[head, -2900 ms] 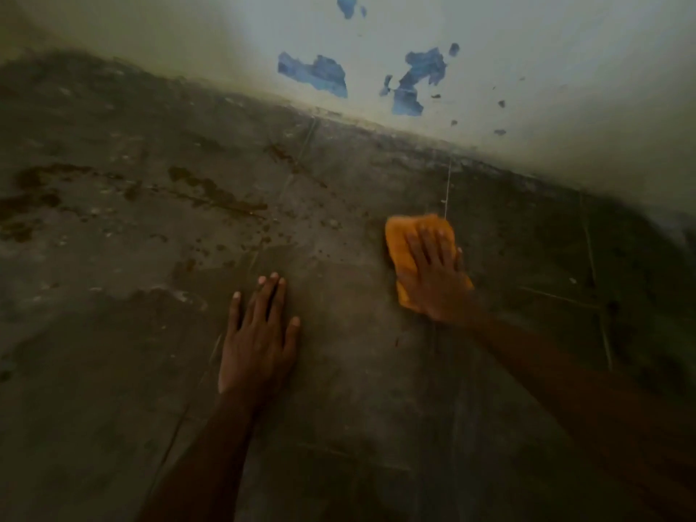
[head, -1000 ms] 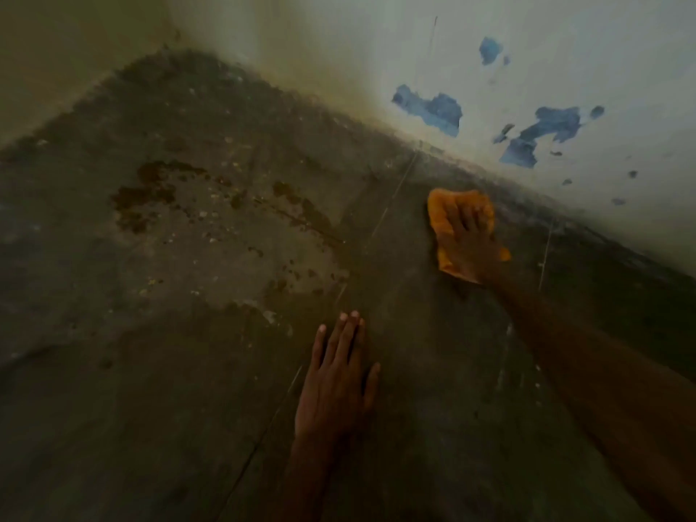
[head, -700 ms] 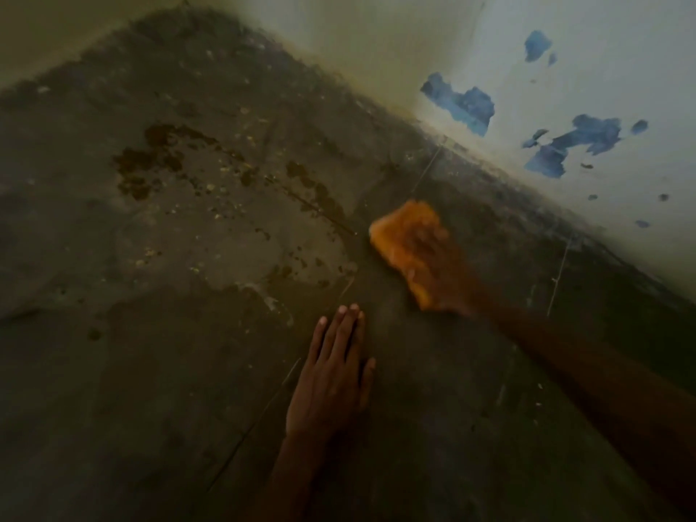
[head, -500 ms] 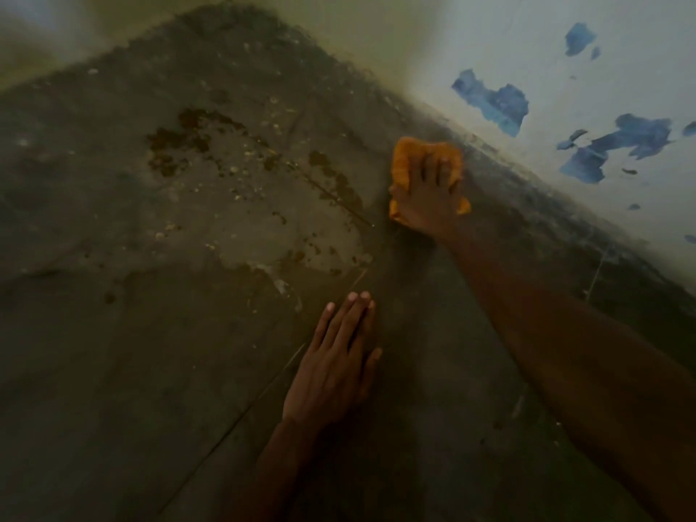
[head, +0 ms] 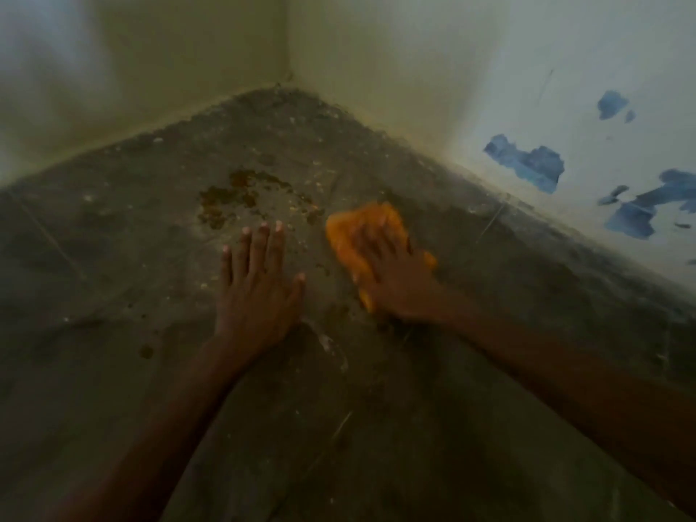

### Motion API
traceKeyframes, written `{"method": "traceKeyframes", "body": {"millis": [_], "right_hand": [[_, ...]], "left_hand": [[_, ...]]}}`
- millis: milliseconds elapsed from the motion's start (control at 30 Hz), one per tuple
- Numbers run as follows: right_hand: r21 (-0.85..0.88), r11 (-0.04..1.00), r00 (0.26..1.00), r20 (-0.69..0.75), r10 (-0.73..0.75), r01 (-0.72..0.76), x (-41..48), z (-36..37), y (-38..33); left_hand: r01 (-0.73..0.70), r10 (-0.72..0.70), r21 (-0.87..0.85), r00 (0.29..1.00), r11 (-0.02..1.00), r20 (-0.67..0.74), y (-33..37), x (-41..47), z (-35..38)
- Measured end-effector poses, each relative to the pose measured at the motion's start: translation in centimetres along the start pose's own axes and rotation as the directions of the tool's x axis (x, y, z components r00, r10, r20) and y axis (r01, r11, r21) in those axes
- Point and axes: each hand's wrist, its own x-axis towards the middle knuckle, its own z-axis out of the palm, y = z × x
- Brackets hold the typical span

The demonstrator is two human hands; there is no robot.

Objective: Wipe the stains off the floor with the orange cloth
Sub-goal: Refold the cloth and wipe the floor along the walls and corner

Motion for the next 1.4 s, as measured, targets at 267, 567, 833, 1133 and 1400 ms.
{"method": "traceKeyframes", "body": {"millis": [267, 567, 833, 1133, 1400], "right_hand": [[0.072, 0.932, 0.934, 0.084, 0.348, -0.354, 5.0, -2.6, 5.7], [-0.092, 0.994, 0.998, 0.042, -0.051, 0.055, 1.0, -0.6, 3.3], [0.078, 0.960, 0.953, 0.123, -0.278, 0.270, -7.9, -0.7, -6.4], [0.058, 0.991, 0.992, -0.036, 0.119, -0.117, -0.5, 1.2, -12.3], [-0.033, 0.998, 0.999, 0.007, -0.050, 0.050, 1.5, 0.0, -10.3]], "left_hand": [[0.053, -0.043, -0.036, 0.968, 0.998, 0.246, -2.9, 0.5, 1.6], [-0.020, 0.014, 0.022, 0.975, 1.000, 0.224, -3.4, 0.4, 1.0], [-0.055, 0.062, -0.042, 0.983, 0.998, 0.175, -4.2, -0.4, -0.2], [-0.024, 0.027, -0.021, 0.992, 0.999, 0.127, -8.6, -8.5, -2.8], [-0.027, 0.019, 0.044, 0.987, 0.999, 0.160, -17.1, -12.0, -6.6]]}}
